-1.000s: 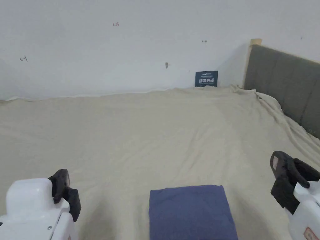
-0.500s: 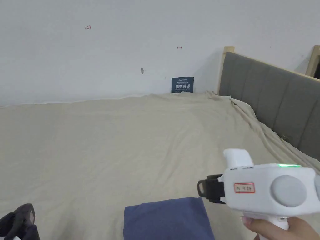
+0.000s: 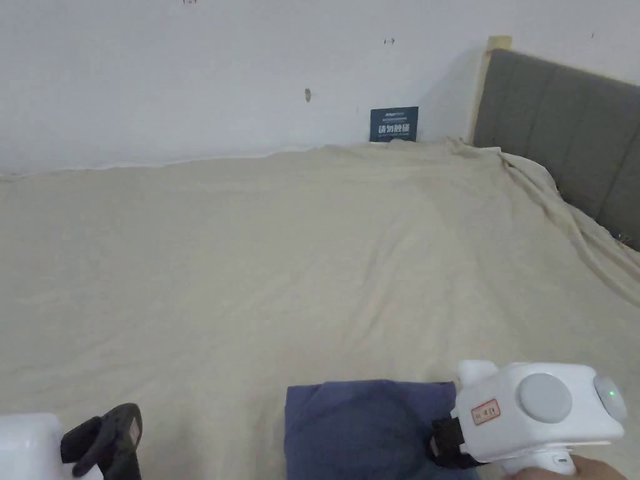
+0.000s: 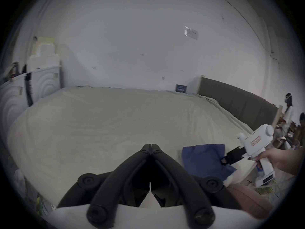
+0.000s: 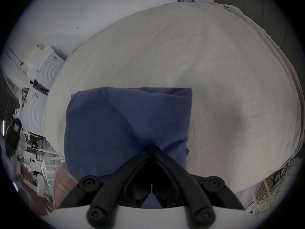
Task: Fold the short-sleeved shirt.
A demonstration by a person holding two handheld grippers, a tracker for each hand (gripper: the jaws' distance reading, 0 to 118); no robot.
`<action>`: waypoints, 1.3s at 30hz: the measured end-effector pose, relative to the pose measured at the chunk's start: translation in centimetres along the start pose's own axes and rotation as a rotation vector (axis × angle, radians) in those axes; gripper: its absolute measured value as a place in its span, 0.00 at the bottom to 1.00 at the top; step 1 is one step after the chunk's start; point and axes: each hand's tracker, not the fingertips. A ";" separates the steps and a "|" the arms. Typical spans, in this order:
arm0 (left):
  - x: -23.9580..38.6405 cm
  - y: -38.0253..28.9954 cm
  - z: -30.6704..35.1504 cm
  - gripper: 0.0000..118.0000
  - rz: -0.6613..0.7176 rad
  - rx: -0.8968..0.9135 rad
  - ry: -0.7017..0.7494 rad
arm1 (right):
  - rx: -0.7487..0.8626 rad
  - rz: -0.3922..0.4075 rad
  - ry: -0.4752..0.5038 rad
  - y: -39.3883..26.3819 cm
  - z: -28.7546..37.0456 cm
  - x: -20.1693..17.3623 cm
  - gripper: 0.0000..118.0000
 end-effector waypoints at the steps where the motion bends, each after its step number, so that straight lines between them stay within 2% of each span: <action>1: 0.0 0.7 -1.0 0.00 0.001 -0.021 -0.048 | 0.004 0.002 0.000 0.0 -0.1 0.0 0.00; 3: -0.4 1.8 -3.7 0.00 0.090 -0.138 -0.204 | 0.006 -0.001 0.003 0.0 -0.1 0.0 0.00; 4: -0.6 2.2 -5.6 0.00 0.178 -0.237 -0.312 | 0.005 -0.005 0.007 0.0 -0.1 0.1 0.00; 7: -1.3 0.8 -12.5 0.00 0.439 -0.644 -0.618 | -0.002 -0.034 0.037 0.2 -0.4 1.0 0.00; 8: -0.7 0.0 -14.2 0.00 0.479 -0.734 -0.642 | -0.002 -0.054 0.050 0.1 -0.5 1.3 0.00; 9: -0.6 -0.7 -15.5 0.09 0.489 -0.756 -0.636 | -0.002 -0.067 0.061 0.1 -0.5 1.5 0.00; 10: -0.6 -1.5 -16.7 0.09 0.509 -0.772 -0.654 | -0.001 -0.078 0.071 0.1 -0.5 1.8 0.00; 11: -0.6 -2.2 -17.8 0.16 0.530 -0.807 -0.667 | 0.002 -0.087 0.081 -0.5 -0.2 1.5 0.00; 12: 0.0 -2.9 -18.1 0.46 0.567 -0.827 -0.660 | 0.003 -0.094 0.090 -0.6 -0.2 1.7 0.00; 13: 0.1 -3.6 -19.0 0.81 0.587 -0.863 -0.673 | 0.005 -0.106 0.103 -0.7 -0.2 1.9 0.00; 14: -0.1 -4.3 -19.8 1.00 0.631 -0.860 -0.685 | 0.006 -0.124 0.118 -0.7 -0.2 2.2 0.00; 17: -1.0 -5.5 -21.1 1.00 0.754 -0.822 -0.751 | 0.008 -0.173 0.162 -0.8 -0.6 3.1 0.00; 20: 0.8 -6.2 -21.0 1.00 0.758 -0.861 -0.861 | -0.002 -0.202 0.188 -0.6 -0.9 3.8 0.00; 25: 3.7 -7.3 -23.5 1.00 0.755 -0.906 -0.987 | -0.018 -0.196 0.220 -0.2 -1.1 4.3 0.00; 31: 4.4 -6.3 -22.8 0.97 0.678 -0.884 -0.881 | -0.018 -0.242 0.276 -0.4 -1.2 5.3 0.00; 32: 4.8 -5.9 -21.5 0.93 0.684 -0.882 -0.877 | -0.016 -0.246 0.281 -0.4 -1.2 5.4 0.00; 33: 4.7 -5.8 -21.2 0.71 0.676 -0.857 -0.838 | -0.014 -0.248 0.285 -0.5 -1.2 5.5 0.00; 34: 4.7 -5.8 -21.0 0.27 0.685 -0.864 -0.841 | -0.013 -0.248 0.287 -0.5 -1.1 5.5 0.00; 35: 4.5 -5.6 -20.6 0.15 0.669 -0.822 -0.777 | -0.010 -0.245 0.288 -0.4 -1.0 5.5 0.00; 37: 4.3 -5.2 -20.3 0.15 0.608 -0.801 -0.678 | 0.005 -0.232 0.294 -0.6 -0.6 5.5 0.00; 39: 4.4 -5.4 -20.3 0.15 0.662 -0.857 -0.721 | 0.006 -0.225 0.291 -0.6 -0.5 5.3 0.00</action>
